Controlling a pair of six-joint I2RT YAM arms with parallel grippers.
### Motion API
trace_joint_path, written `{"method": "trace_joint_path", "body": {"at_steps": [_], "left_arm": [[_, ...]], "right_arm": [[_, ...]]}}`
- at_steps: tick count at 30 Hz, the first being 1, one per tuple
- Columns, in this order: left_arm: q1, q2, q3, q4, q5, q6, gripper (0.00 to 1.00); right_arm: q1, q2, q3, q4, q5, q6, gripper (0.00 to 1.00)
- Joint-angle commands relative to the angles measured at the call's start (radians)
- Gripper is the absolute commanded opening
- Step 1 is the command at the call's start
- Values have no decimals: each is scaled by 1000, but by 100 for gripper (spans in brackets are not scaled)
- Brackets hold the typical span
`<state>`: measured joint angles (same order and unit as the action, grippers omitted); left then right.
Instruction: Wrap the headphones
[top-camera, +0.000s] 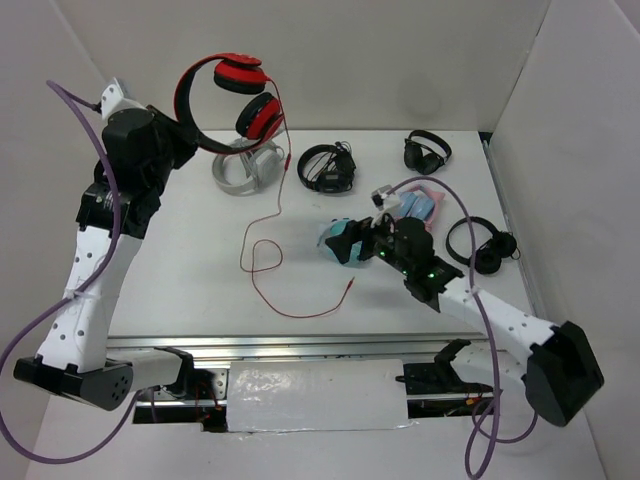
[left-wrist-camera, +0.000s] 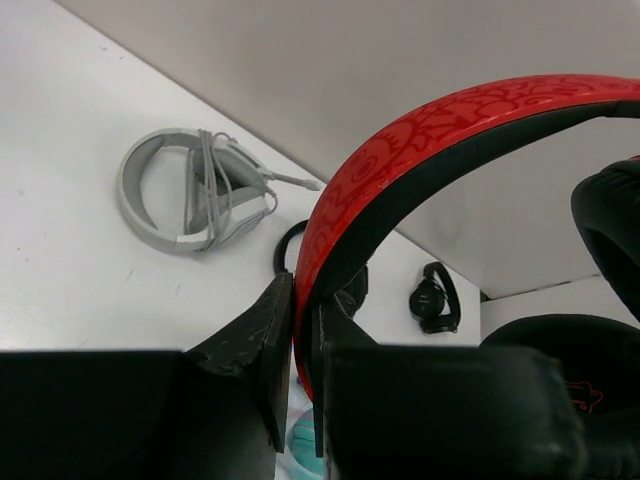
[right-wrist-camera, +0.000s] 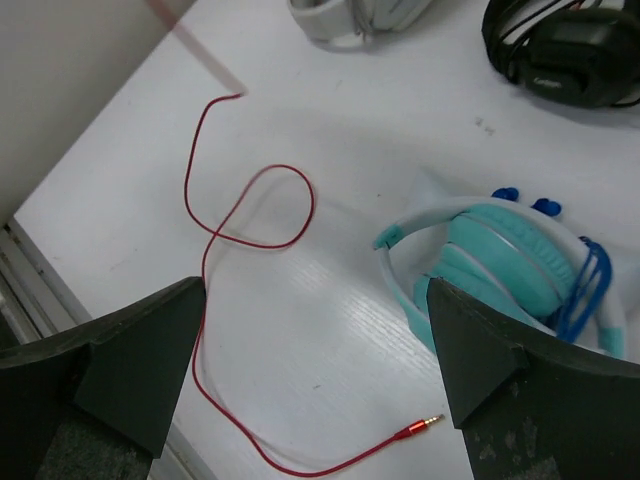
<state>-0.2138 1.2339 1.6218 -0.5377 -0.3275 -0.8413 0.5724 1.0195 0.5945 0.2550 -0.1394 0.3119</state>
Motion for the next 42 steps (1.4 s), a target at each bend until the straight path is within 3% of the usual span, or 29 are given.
{"method": "trace_joint_path", "body": {"at_steps": [1,10,16,20,27,39,42], "left_arm": [[-10,-7,88,67,34,14,0],[-21,41,286,-2,31,39,0],[-21,56,401,-39,42,54,0],[-22,53,421,-51,24,50,0],[-24,75,492,-82,-1,47,0],[-24,75,512,-93,-70,42,0],[-24,75,524,-102,-93,42,0]], "right_arm": [[67,118,71,130,118,-31,100],[274,330,56,466,240,-7,100],[310,516,122,559,307,1,100],[322,628,191,650,244,3,100],[369,864,384,638,164,27,100],[434,1018,507,633,69,124,98],[442,1053,536,587,40,124,93]]}}
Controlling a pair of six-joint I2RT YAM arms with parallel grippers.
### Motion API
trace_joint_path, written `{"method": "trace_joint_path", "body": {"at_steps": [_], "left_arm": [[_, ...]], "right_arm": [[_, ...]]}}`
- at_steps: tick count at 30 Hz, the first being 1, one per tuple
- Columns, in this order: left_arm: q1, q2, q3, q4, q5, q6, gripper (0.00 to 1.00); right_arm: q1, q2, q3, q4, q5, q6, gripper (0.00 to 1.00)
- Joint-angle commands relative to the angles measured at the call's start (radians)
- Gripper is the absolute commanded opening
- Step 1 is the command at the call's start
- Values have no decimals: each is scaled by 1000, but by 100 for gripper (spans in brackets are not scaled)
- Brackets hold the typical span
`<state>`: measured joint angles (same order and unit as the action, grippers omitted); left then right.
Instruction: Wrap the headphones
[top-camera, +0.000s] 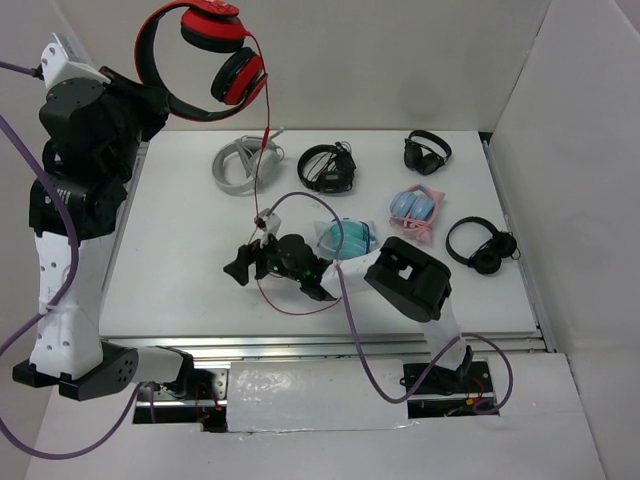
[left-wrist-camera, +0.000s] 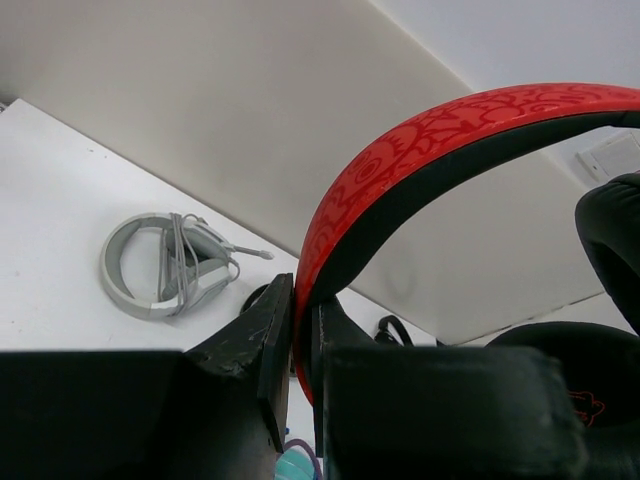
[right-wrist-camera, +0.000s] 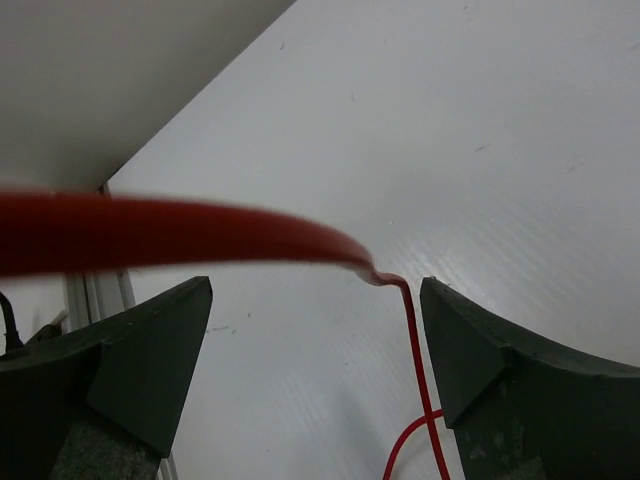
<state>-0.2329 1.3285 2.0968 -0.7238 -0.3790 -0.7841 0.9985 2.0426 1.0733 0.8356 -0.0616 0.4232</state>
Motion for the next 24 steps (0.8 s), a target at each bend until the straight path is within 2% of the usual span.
{"method": "trace_joint_path", "body": {"at_steps": [1,4,6,7,9,10,12,13,14,15,16,19,20,23,24], "left_arm": [[-5,-20,58,80,-50,-12,0],[-5,-18,77,72,-92,-10,0],[-5,-23,80,73,-100,-9,0],[-3,-23,77,75,-103,-7,0],[-5,-32,72,78,-112,-6,0],[-3,-35,59,81,-119,-3,0],[-3,-48,23,96,-123,-3,0],[-5,-54,14,99,-129,-7,0],[-5,-57,2,106,-133,-9,0],[-3,-57,-23,106,-144,-17,0],[-5,-55,-37,104,-171,-21,0],[-3,-49,-109,103,-227,-49,0],[-3,-43,-128,101,-274,-61,0],[-3,-15,-188,81,-340,-116,0],[-3,4,-205,67,-347,-145,0]], "right_arm": [[18,31,51,7,-61,11,92],[37,34,22,19,-47,-14,88],[41,44,31,-1,-82,-23,77],[43,44,33,-21,-130,-23,66],[45,24,5,-26,-176,-38,54],[52,7,-10,-29,-197,-56,43],[60,-50,-74,-41,-204,-78,34],[64,-71,-94,-50,-204,-99,24],[74,-99,-136,-64,-186,-109,17],[80,-152,-153,-102,-175,-116,5],[84,-188,-173,-130,-153,-115,0],[104,-316,-259,-217,-6,-87,0],[112,-352,-303,-240,87,-63,0],[129,-482,-341,-360,260,-34,0],[135,-525,-334,-456,301,-31,0]]}}
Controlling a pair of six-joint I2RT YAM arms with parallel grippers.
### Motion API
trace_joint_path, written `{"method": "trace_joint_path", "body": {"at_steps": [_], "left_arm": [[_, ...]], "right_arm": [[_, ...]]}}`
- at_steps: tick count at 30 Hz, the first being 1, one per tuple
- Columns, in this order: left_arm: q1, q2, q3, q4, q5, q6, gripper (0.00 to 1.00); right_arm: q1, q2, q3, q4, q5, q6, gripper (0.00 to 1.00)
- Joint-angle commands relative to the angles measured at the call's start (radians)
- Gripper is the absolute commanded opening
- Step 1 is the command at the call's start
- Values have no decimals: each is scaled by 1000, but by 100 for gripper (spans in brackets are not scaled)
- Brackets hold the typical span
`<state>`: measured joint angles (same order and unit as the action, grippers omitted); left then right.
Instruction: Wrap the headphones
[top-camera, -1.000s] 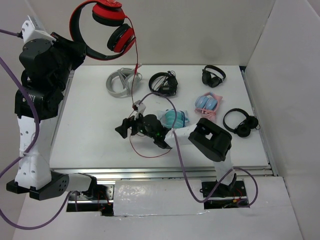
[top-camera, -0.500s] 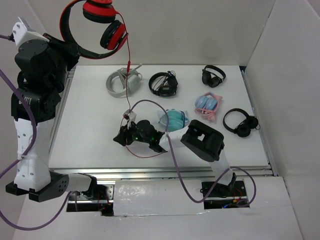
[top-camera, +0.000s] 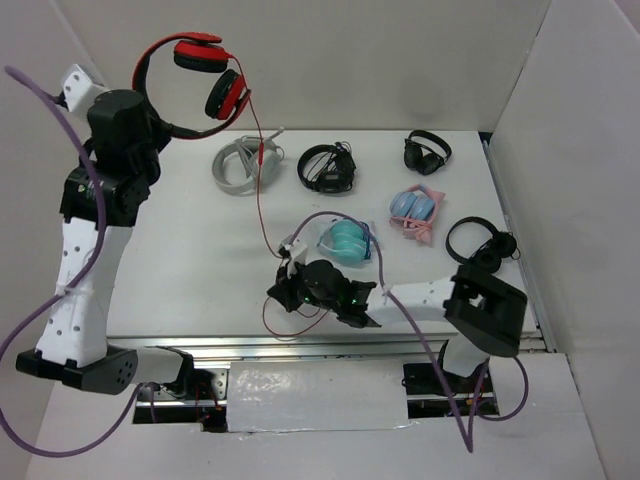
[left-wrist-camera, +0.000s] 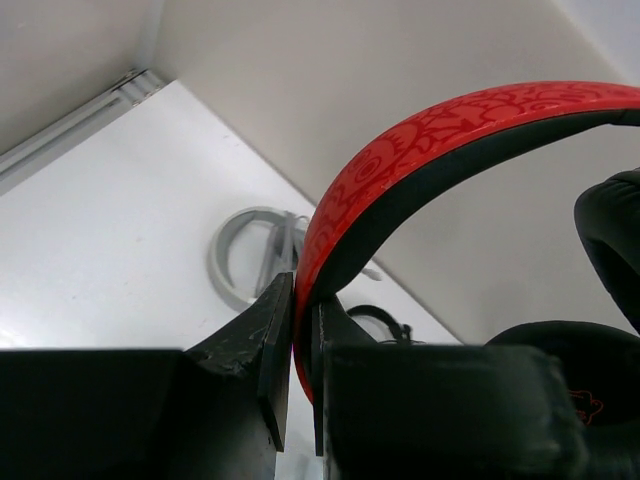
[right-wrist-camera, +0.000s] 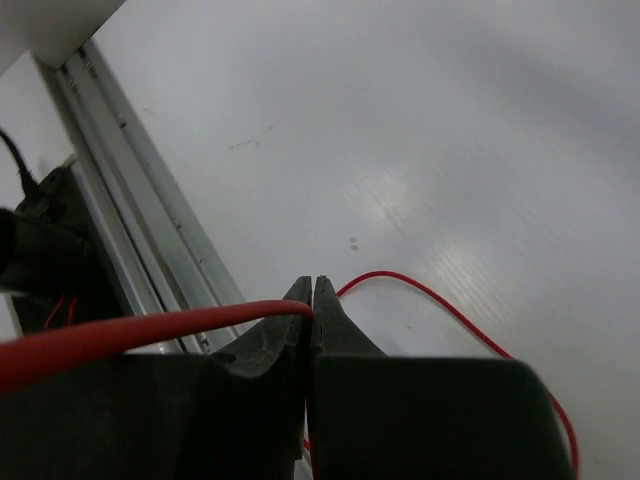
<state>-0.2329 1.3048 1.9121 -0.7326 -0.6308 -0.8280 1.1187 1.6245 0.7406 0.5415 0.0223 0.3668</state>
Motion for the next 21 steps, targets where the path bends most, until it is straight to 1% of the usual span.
{"method": "trace_joint_path", "body": {"at_steps": [1,2,3,4,5,6,8,11,13,14,15,16,17,19,20,21], "left_arm": [[-3,42,-30,75,-99,-111,0],[-3,53,-44,70,-98,-126,0],[-3,63,-48,65,-98,-131,0],[-2,85,-61,61,-98,-134,0],[-2,91,-85,65,-96,-134,0],[-2,94,-102,74,-93,-119,0],[-5,108,-151,96,-93,-103,0],[-5,119,-218,130,-98,-79,0],[-5,117,-290,204,-75,-54,0],[-8,117,-320,246,-58,-10,0],[-11,111,-347,280,-19,9,0],[-25,110,-396,353,-1,51,0],[-32,108,-421,389,17,79,0],[-48,105,-461,447,80,125,0],[-63,106,-496,473,100,174,0],[-72,100,-518,527,149,194,0]], "right_arm": [[21,-123,29,-216,261,40,0],[27,-135,46,-323,301,49,0],[33,-144,66,-374,379,55,0],[33,-158,113,-435,410,61,0],[33,-161,135,-533,444,72,0],[35,-166,155,-593,500,67,0],[29,-189,210,-713,542,40,0],[30,-239,278,-823,619,-9,0],[30,-276,325,-885,655,-83,0],[32,-288,342,-900,663,-104,0],[33,-296,358,-911,669,-165,0],[32,-307,393,-935,676,-195,0],[32,-307,414,-946,670,-228,0],[33,-316,457,-945,665,-316,0],[32,-319,468,-931,659,-348,0],[30,-319,492,-925,656,-389,0]]}}
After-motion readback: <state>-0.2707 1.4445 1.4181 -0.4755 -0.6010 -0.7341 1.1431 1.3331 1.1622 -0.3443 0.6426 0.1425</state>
